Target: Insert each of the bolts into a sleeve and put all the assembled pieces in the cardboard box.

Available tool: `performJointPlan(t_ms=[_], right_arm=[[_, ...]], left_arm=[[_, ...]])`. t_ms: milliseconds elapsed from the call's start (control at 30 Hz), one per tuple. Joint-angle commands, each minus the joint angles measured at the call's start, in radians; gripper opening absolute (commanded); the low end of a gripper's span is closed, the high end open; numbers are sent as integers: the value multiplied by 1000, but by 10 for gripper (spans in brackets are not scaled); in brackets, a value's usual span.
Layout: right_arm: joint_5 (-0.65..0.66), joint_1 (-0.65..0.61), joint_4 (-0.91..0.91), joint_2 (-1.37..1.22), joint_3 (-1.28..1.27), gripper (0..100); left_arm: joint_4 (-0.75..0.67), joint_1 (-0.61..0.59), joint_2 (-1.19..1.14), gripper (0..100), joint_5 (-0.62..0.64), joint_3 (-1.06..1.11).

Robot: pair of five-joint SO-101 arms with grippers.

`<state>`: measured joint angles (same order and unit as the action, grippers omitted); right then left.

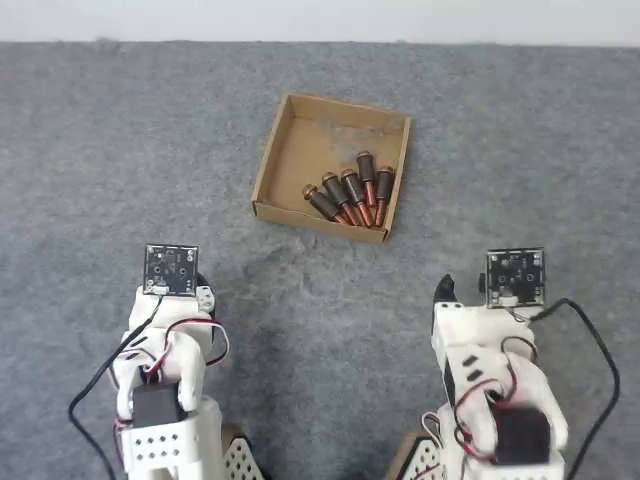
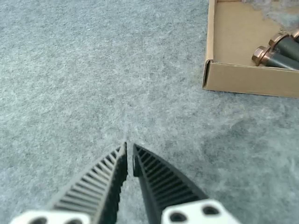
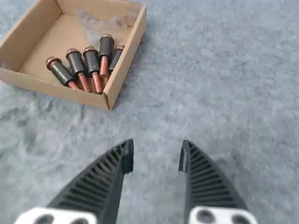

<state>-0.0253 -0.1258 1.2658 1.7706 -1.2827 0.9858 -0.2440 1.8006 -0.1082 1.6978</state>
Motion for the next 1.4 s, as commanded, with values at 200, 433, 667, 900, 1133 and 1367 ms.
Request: performJointPlan(t_ms=[200, 433, 667, 900, 1133, 1367], right_arm=[[-11, 2, -360, -140, -319, 143], [-11, 4, -360, -145, -408, 36], [-11, 8, -331, -154, -410, 51], [-11, 8, -222, -131, -408, 51], [-8, 5, -127, -61, -408, 51], [-9, 48, -15, 5, -404, 51]], left_arm=[[-29, -3, 14, 17, -8, -13], [-29, -3, 14, 17, -8, -13], [-28, -3, 14, 17, -8, -13], [-28, -3, 14, 17, -8, -13], [146, -3, 15, 17, -6, -13], [209, -3, 17, 17, -6, -13]])
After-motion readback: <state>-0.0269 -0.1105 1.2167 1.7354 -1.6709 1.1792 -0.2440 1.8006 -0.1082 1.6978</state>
